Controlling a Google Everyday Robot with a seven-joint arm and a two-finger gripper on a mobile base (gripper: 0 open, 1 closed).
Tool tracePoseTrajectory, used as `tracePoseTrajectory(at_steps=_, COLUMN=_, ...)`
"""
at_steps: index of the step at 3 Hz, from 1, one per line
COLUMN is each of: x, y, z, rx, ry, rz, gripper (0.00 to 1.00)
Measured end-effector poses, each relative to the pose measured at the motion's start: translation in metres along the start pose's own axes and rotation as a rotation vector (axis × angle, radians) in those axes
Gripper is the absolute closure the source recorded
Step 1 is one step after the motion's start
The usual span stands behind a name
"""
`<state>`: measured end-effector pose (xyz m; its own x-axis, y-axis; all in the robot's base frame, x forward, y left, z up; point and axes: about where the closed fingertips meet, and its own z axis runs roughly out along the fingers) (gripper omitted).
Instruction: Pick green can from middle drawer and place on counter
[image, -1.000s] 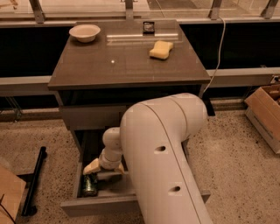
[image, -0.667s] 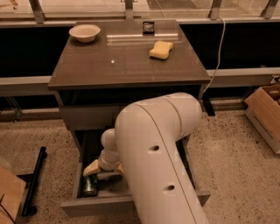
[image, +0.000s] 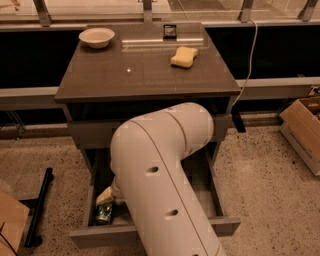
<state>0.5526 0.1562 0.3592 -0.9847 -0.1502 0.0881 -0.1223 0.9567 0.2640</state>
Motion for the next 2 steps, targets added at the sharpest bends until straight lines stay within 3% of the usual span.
tracePoseTrajectory(at_steps=2, x=0.0036, y=-0.0015, z=0.0071, rx=-0.014, ry=0.011, rz=0.025, gripper=0.42)
